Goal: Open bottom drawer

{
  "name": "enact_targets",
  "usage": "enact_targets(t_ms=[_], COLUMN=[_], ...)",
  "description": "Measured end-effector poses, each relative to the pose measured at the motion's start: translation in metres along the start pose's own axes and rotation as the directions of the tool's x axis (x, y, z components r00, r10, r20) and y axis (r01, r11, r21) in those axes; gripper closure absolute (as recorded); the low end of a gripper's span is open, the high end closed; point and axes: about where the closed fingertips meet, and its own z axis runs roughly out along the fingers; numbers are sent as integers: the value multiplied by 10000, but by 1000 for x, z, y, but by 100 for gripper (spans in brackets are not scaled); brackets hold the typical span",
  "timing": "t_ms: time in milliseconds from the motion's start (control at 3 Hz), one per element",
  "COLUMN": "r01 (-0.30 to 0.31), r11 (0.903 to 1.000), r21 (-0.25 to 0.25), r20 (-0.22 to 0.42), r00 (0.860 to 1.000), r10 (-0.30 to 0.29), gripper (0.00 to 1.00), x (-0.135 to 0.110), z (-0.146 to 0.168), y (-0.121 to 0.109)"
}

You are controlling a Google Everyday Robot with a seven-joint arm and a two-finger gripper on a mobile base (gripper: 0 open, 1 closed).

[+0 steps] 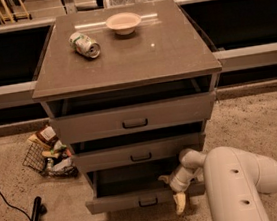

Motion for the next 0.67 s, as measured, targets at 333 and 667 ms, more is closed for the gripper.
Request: enact_targets(t_ms=[333, 667], r01=[9, -38], r11=[9989, 9959], r21=[-478, -906], r20=[65, 72], r00=[10000, 10000], r10=[-5, 45], gripper=[17, 40], x=[-7, -10], z=[13, 21], y=[13, 27])
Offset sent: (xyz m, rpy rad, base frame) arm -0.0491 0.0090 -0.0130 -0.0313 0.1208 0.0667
